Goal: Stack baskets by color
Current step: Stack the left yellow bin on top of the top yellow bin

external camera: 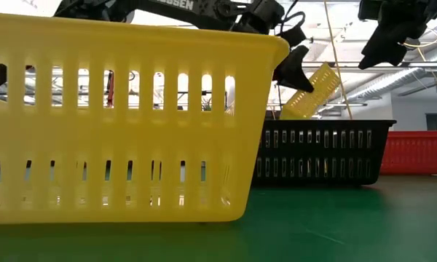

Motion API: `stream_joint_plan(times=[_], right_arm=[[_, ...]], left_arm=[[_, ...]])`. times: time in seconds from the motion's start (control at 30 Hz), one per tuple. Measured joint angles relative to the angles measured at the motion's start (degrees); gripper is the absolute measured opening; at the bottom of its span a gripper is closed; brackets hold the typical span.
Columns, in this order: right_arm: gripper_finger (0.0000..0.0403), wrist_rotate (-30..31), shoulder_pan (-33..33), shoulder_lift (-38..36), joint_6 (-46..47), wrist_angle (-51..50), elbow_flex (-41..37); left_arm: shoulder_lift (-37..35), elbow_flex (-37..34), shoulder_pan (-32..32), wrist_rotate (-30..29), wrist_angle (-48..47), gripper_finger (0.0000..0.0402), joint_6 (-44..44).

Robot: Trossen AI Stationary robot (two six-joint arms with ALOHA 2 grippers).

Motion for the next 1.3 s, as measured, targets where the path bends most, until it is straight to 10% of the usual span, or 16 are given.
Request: stream_joint_plan(times=[0.3, 0.83, 1.3], right_arm=[[0.0176, 0.1, 0.0, 0.1, 0.6, 0.0, 0.0], [0.0176, 0.0, 0.0, 0.1, 0.6, -1.7, 0.0], [0.0176, 1.6, 0.0, 3.0, -10.3, -1.5, 0.0]], left_arm=[[0.3, 0.0, -0.5, 0.0, 1.0, 0.0019, 0.6], [0.3, 0.0, -1.1, -0.4, -0.1, 0.0167, 0.1], [-15.0, 0.0, -1.6, -7.7, -27.9, 0.0186, -1.9]])
